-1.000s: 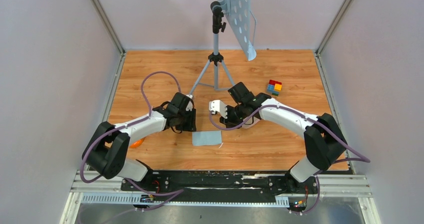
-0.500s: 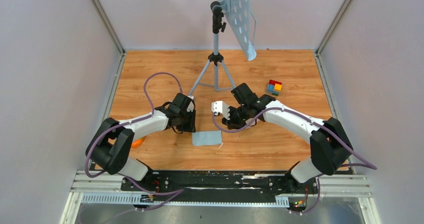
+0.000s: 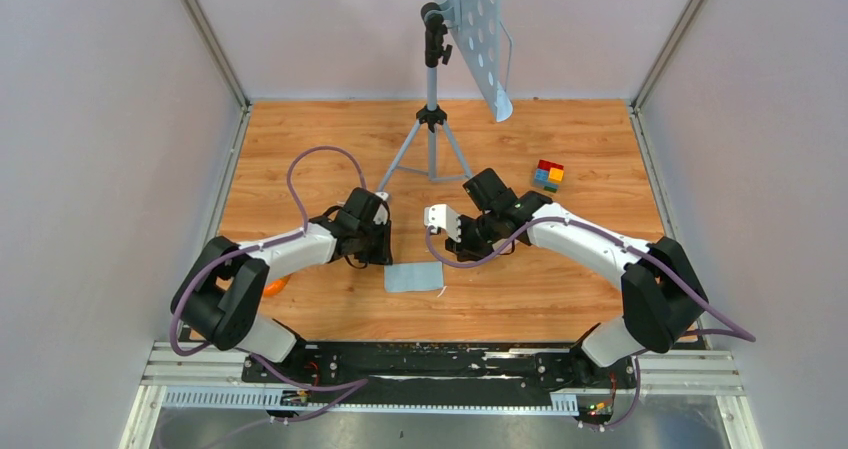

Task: Organize the sunglasses
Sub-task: Move the sunglasses case at the center of the board.

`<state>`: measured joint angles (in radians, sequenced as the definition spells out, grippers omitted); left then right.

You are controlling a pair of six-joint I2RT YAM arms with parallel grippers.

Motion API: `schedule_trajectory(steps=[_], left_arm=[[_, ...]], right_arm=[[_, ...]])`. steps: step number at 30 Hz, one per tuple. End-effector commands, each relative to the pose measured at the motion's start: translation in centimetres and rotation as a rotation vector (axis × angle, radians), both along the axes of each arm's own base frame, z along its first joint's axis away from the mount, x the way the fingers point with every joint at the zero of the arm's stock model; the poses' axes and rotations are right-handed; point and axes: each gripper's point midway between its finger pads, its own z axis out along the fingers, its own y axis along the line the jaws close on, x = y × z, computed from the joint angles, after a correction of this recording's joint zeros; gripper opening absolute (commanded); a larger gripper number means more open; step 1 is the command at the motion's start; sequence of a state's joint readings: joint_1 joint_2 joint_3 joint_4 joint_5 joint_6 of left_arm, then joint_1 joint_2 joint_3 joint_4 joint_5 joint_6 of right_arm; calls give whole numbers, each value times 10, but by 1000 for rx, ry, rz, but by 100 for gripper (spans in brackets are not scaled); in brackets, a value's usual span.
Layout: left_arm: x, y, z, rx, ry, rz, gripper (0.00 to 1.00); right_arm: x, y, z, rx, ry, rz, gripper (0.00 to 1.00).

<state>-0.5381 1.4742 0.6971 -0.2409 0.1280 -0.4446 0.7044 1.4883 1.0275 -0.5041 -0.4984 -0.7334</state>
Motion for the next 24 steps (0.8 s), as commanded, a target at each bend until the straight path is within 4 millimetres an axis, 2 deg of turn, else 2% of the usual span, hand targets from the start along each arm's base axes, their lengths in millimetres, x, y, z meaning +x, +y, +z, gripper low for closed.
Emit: schedule_trajectory(steps=[1, 4, 8, 15, 18, 22, 24], left_arm=[[-13, 9, -7, 22, 41, -1, 25], [-16, 11, -6, 25, 45, 2, 26], [-18, 12, -4, 19, 40, 13, 35], [-18, 14, -1, 20, 30, 25, 37], [-14, 16, 6, 22, 4, 35, 43], [-9, 15, 21, 7, -35, 51, 52], [-7, 15, 27, -1, -52, 57, 54]], right_arm=[[-6, -6, 0, -3, 41, -12, 27], [-6, -6, 1, -2, 38, -14, 27], [-5, -7, 0, -8, 36, -16, 27], [6, -20, -1, -58, -19, -31, 26], [17, -39, 2, -107, -86, -26, 27], [34, -72, 5, -212, -170, 17, 33], [33, -88, 2, -273, -158, 66, 35]])
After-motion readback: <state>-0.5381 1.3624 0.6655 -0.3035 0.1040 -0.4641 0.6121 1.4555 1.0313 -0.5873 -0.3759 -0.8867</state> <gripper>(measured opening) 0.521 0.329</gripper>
